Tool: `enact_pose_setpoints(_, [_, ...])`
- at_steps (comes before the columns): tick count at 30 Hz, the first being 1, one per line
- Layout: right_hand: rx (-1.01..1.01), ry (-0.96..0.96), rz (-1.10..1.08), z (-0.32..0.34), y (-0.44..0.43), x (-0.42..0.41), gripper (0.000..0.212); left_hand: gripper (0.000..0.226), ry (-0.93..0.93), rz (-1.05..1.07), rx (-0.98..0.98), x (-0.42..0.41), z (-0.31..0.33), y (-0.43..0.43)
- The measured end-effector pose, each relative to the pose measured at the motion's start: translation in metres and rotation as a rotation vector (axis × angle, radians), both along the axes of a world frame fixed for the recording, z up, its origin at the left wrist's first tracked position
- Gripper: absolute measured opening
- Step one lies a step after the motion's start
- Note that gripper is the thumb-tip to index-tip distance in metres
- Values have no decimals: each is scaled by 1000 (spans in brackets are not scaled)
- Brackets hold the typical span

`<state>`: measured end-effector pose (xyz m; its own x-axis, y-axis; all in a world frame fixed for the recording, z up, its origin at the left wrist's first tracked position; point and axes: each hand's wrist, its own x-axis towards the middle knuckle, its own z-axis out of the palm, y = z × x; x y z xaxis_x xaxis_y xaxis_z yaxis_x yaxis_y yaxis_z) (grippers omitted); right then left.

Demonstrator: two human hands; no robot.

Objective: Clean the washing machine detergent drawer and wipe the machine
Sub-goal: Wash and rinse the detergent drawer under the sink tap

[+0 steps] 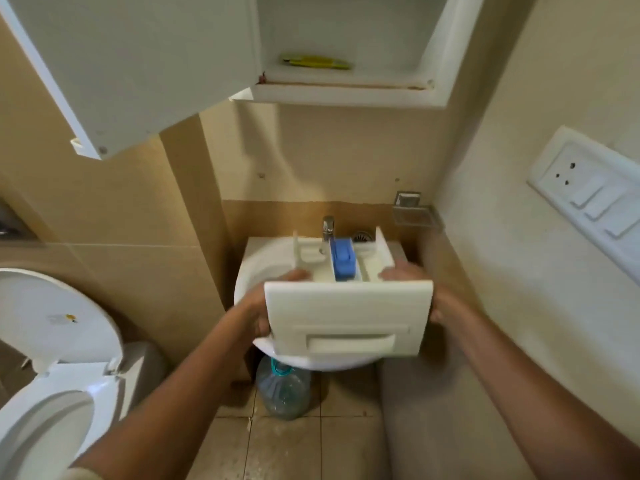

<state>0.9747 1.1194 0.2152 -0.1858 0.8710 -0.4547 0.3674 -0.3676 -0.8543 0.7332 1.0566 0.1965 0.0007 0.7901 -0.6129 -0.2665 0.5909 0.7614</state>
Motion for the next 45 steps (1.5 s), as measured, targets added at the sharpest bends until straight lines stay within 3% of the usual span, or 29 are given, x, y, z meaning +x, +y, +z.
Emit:
enact_pose_setpoints(2, [414,105,-18,51,16,-1,27,31,333,76,342,11,58,9])
enact_pose_setpoints(3, [594,203,-34,77,13,1,33,26,410,96,575,13,86,7])
enact_pose_setpoints(6, [1118,355,-109,116,-12,7,39,9,330,68,1161,14,149,-9])
enact_pose_setpoints(8, [1187,264,-208,87,-17,3,35,14,363,11,1223,13,141,-8])
enact_pose_setpoints(10, [857,115,-239,34,-16,-3,26,6,386,51,877,12,78,-2])
enact_pose_setpoints(13, [-219,152,-275,-55,-21,11,25,29,70,-13,1,10,-41,-18])
enact_pose_setpoints(15, [-453,181,-181,-83,-30,25,25,50,-29,-124,-200,2,-76,-29])
enact_pose_setpoints(17, [-428,154,-112,-73,-27,29,18,52,-34,-152,-180,0,-67,-24])
enact_pose_setpoints(19, [-219,120,-166,-37,-5,26,21,11,92,-125,57,2,-26,-8])
enact_pose_setpoints(21, [202,125,-116,21,14,19,17,18,280,-53,386,9,36,10])
enact_pose_setpoints(23, [628,228,-81,78,14,19,27,26,428,45,728,19,107,8])
enact_pose_setpoints(25, [966,340,-116,119,-4,23,37,9,319,62,1083,28,158,-3])
enact_pose_setpoints(27, [1151,363,-198,117,-15,23,39,23,299,34,1224,28,168,-5])
enact_pose_setpoints(28, [1127,355,-231,100,-14,21,41,25,302,19,1184,26,148,2])
enact_pose_setpoints(29, [979,333,-254,71,-11,18,40,21,304,16,1044,22,117,9])
enact_pose_setpoints(30, [756,297,-240,36,-8,16,32,16,261,28,804,16,75,14])
enact_pose_setpoints(32, [49,238,-256,-30,-13,17,21,16,28,-50,225,7,-7,6])
enact_pose_setpoints(33, [-219,206,-250,-60,-22,22,27,27,-67,-97,31,5,-41,-9])
enact_pose_setpoints(34, [-357,184,-213,-79,-33,27,26,43,-81,-109,-82,5,-65,-21])
enact_pose_setpoints(35, [-421,161,-169,-91,-37,31,19,53,-83,-98,-145,5,-79,-31])
enact_pose_setpoints(39, [-398,174,-84,-89,-41,29,14,41,-169,-29,-133,5,-88,-53])
enact_pose_setpoints(45, [-367,292,-61,-89,-42,27,30,63,-171,107,-53,2,-95,-63])
